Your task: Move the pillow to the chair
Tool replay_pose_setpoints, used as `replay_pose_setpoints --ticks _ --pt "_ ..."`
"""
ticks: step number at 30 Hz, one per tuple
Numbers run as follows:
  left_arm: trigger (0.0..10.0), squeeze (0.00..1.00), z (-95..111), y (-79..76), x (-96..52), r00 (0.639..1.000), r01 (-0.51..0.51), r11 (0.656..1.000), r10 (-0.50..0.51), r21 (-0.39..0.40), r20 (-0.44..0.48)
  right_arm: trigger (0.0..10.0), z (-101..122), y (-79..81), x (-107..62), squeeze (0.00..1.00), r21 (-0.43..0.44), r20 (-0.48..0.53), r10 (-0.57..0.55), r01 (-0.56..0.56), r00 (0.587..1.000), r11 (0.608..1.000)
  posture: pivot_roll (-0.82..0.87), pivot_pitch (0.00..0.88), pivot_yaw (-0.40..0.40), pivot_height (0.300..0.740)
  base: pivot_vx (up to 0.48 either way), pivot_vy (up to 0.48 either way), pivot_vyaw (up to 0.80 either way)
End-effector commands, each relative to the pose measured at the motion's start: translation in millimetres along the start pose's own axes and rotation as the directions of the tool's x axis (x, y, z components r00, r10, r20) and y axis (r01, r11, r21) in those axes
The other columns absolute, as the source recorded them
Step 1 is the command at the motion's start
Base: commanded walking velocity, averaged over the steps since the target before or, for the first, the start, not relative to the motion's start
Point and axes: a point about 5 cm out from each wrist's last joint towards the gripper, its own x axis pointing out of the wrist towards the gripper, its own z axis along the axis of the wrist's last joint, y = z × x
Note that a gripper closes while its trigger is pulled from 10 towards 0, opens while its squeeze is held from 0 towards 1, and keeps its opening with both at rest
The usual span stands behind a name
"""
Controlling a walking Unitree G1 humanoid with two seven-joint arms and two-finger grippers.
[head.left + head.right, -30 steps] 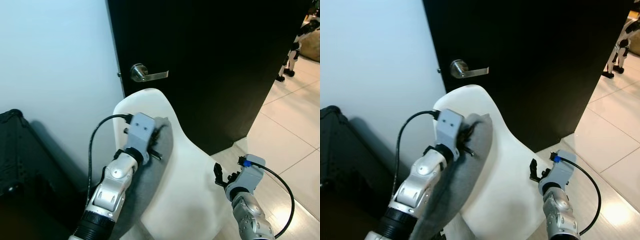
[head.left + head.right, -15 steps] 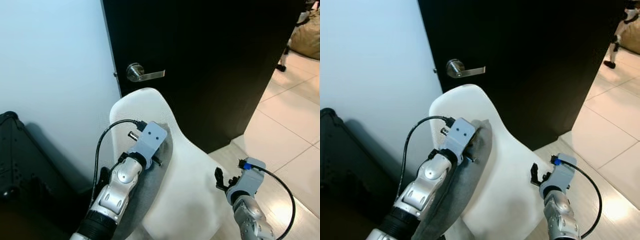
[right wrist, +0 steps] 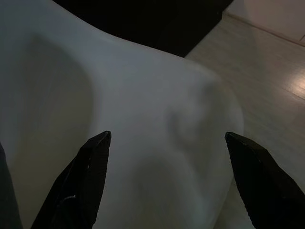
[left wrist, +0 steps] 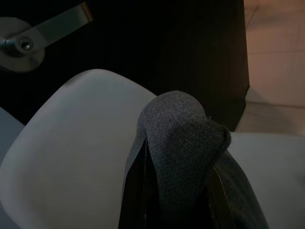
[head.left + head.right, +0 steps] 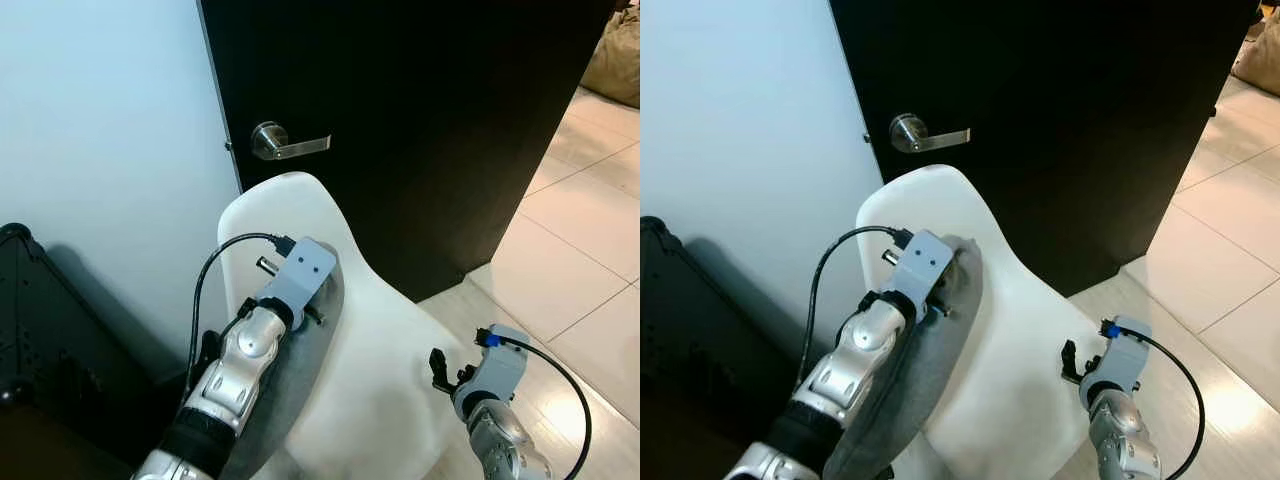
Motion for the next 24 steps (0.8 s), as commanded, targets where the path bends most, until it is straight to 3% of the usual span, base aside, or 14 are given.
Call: replay_pose_setpoints --ticks 1,16,24 --pt "10.0 0.0 16.9 0.6 5.6 0.996 -0.014 1.0 0.015 -0.009 0.091 10.0 -6.6 4.0 -2.2 0.0 0.0 -0.031 0.008 -0.008 0.999 1.0 -0.1 0.118 0.057 0.68 0.0 0.0 0.0" --pt "10.0 0.0 20.0 -8.4 6.5 0.993 0.013 1.0 -0.011 -0.018 0.116 10.0 -5.6 6.3 -2.7 0.0 -0.001 -0.034 0.01 -0.01 0.999 1.0 -0.09 0.119 0.058 0.605 0.0 0.0 0.0" --pt "10.0 0.0 20.9 -8.6 7.9 0.993 0.014 1.0 -0.013 -0.015 0.119 10.0 -4.6 6.4 -3.3 0.0 0.005 -0.017 0.008 -0.008 1.0 1.0 -0.09 0.12 0.06 0.605 0.0 0.0 0.0"
